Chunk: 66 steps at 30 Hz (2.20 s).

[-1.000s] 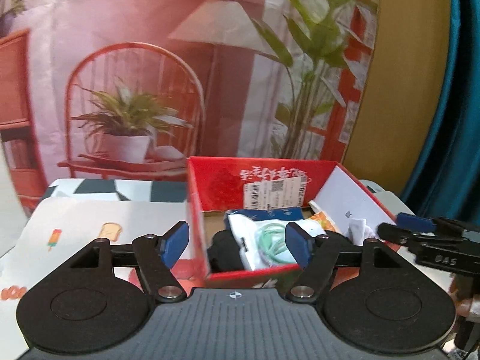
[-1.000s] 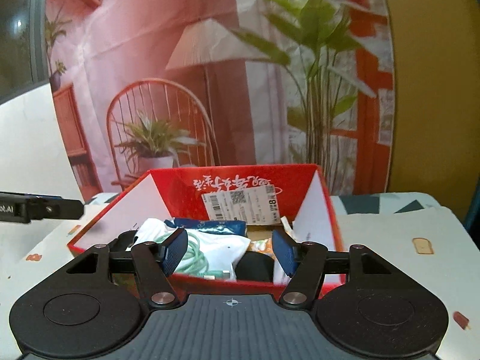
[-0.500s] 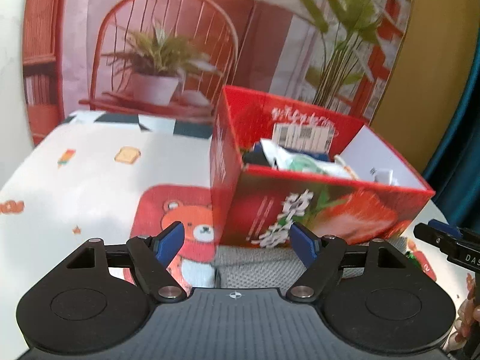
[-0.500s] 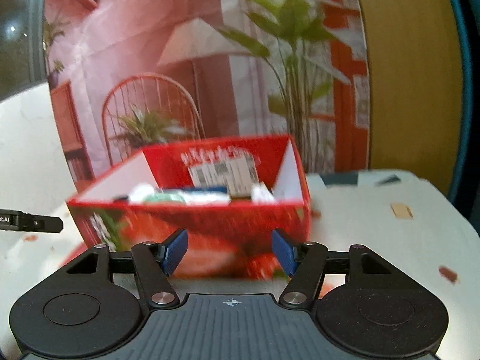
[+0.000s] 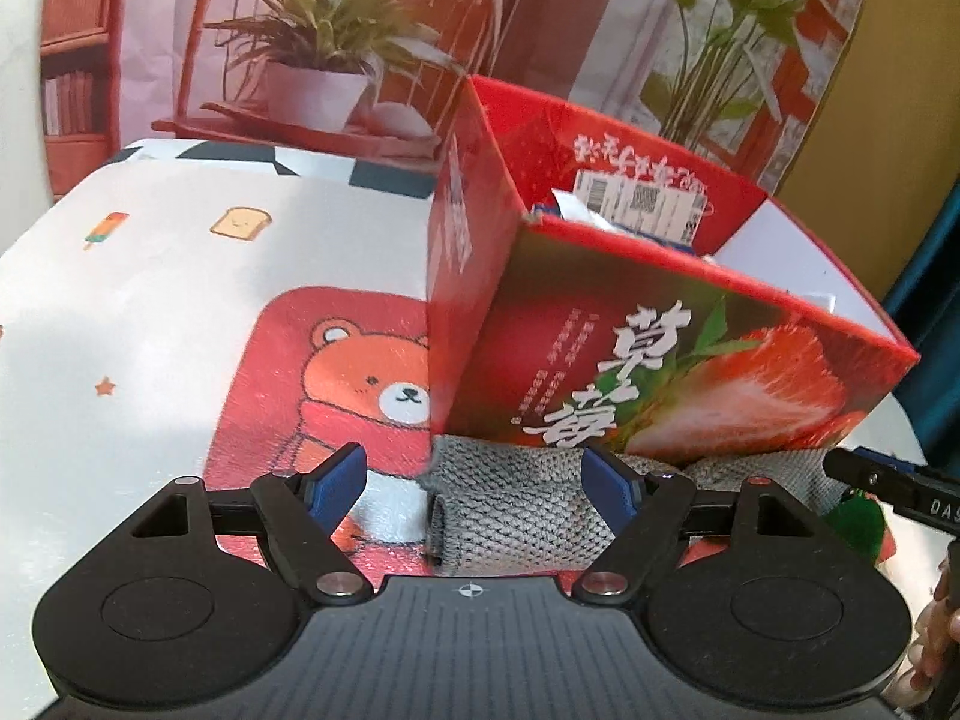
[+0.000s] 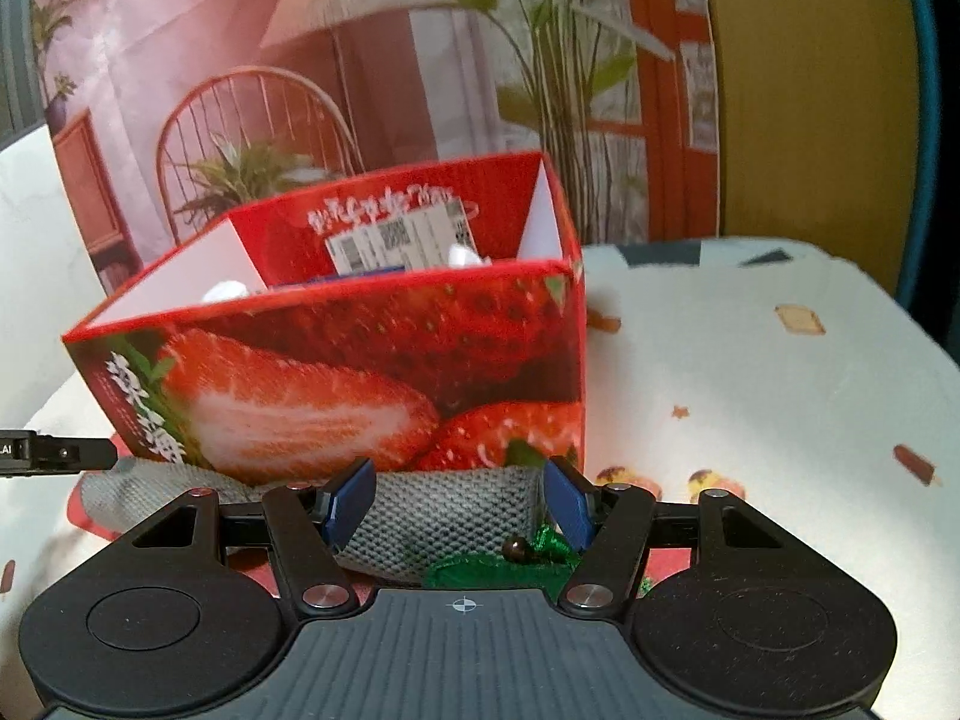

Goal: Organize soft objects
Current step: 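Lower the left gripper onto the grey mesh cloth and close, then grasp the grey cloth end with the right gripper while the left gripper holds it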

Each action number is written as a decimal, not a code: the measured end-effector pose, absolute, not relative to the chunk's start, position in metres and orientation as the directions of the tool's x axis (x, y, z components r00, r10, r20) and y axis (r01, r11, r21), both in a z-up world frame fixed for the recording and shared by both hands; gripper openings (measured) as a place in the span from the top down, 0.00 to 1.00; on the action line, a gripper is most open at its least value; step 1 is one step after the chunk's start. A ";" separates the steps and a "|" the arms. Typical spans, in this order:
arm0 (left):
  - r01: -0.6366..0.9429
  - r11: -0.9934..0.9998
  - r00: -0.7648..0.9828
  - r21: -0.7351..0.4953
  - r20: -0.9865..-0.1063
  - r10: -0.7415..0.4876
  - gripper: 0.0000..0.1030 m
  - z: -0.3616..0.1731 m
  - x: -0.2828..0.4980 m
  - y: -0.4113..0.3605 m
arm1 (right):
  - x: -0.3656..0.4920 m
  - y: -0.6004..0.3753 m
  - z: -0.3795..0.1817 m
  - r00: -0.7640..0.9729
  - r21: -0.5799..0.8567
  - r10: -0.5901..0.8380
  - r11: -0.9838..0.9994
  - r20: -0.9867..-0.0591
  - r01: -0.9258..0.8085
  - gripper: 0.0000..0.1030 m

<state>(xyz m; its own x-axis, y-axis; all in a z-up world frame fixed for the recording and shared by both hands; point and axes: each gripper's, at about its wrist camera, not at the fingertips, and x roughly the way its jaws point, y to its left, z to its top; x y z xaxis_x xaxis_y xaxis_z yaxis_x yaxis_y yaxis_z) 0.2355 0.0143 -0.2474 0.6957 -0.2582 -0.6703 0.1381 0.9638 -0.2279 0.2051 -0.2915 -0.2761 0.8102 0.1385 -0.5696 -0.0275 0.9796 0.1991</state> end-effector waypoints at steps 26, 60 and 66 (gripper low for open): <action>0.010 0.986 0.719 -0.165 -0.684 -0.122 0.88 -0.252 0.203 0.049 | 0.192 -0.233 -0.274 0.742 0.234 0.346 0.938 -0.575 -0.256 0.82; -0.070 0.988 0.726 -0.139 -0.686 -0.045 0.86 -0.263 0.196 0.068 | 0.205 -0.224 -0.306 0.748 0.301 0.323 0.938 -0.579 -0.172 0.52; -0.074 0.987 0.728 -0.145 -0.685 -0.046 0.84 -0.263 0.197 0.070 | 0.203 -0.224 -0.308 0.754 0.292 0.321 0.940 -0.572 -0.178 0.64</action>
